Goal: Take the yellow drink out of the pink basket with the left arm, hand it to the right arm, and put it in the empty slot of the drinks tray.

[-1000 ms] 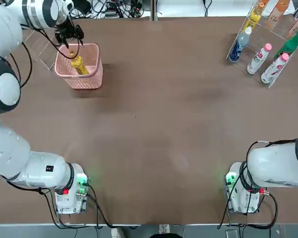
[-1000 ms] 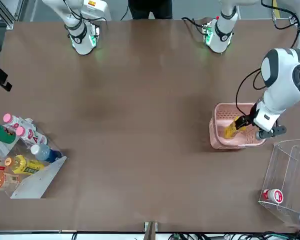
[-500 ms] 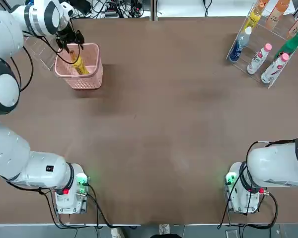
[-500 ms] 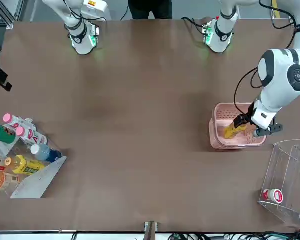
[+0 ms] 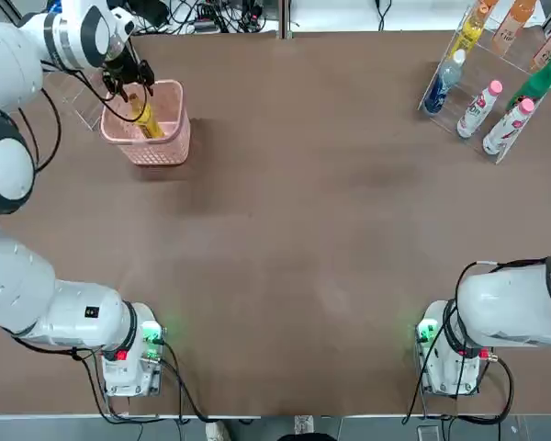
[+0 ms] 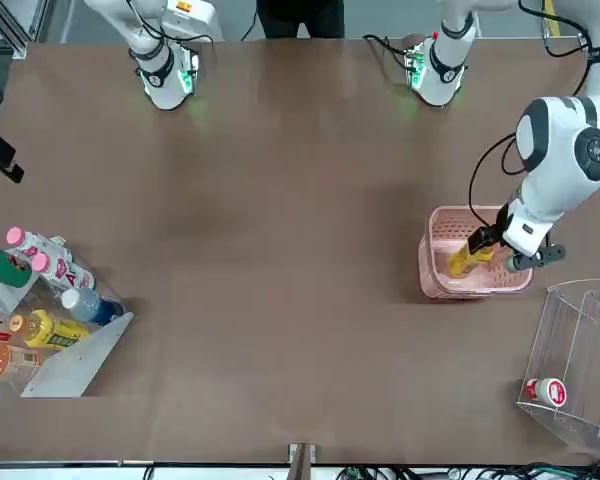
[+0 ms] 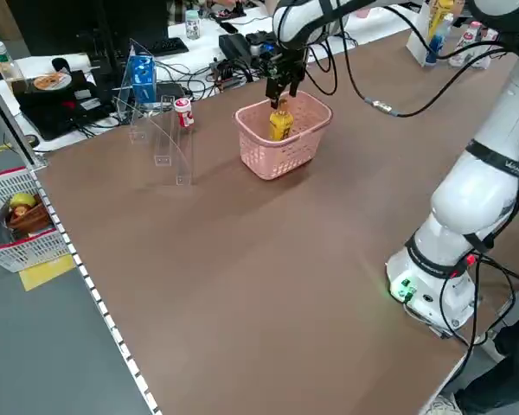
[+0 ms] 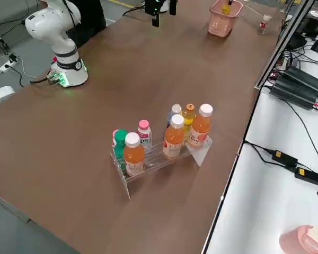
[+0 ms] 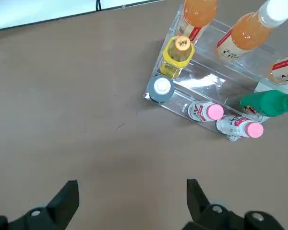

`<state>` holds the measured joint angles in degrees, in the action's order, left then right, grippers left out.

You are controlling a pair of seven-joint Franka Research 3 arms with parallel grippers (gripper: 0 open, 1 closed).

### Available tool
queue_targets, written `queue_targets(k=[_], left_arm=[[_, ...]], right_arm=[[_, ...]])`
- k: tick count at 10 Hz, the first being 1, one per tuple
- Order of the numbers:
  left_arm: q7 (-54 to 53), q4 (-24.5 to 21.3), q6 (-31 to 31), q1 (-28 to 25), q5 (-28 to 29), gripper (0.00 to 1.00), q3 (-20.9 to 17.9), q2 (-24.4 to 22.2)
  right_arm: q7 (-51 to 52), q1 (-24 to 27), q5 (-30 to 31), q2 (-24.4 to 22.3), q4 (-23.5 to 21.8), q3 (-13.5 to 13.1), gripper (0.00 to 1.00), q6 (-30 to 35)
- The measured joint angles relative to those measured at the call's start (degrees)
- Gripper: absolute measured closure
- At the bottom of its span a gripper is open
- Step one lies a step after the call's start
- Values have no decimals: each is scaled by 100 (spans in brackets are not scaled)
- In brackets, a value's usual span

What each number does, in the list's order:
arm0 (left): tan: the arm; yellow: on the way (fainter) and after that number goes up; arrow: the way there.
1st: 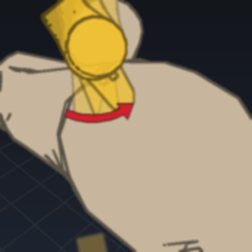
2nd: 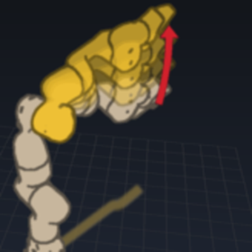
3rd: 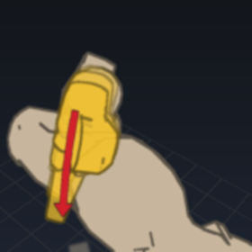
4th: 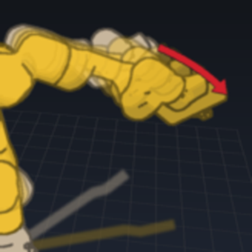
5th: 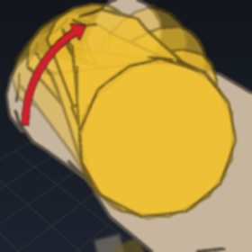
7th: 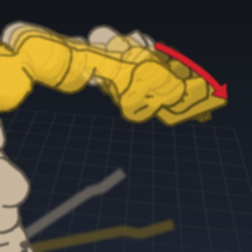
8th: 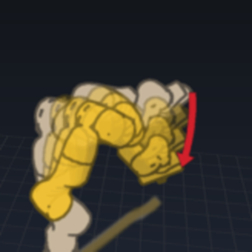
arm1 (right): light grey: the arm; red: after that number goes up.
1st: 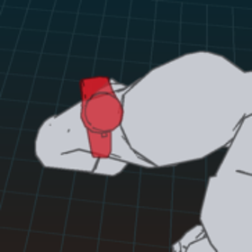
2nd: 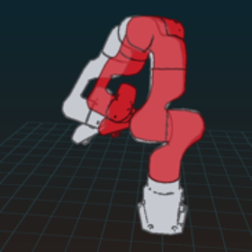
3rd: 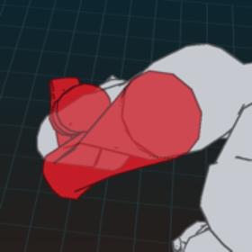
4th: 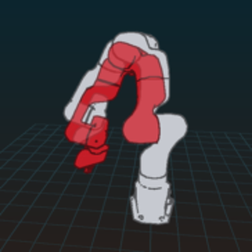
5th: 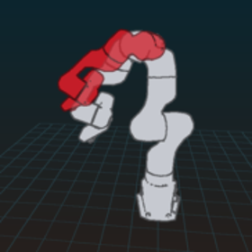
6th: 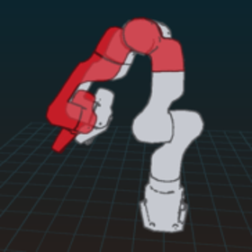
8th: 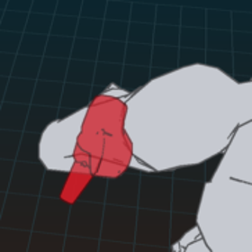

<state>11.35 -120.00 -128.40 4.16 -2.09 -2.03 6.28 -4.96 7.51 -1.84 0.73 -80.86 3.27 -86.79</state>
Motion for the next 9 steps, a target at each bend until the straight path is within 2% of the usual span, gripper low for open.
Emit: queue_targets(k=[2,6,9], left_arm=[[0,-59,-1,0,0,17,-2,-34],[-4,-122,-12,0,0,22,-13,-47],[-25,-128,-15,0,0,33,-14,-67]], right_arm=[[0,0,0,0,0,0,1,0],[0,0,0,0,0,0,1,-31],[0,0,0,0,0,0,1,-42]])
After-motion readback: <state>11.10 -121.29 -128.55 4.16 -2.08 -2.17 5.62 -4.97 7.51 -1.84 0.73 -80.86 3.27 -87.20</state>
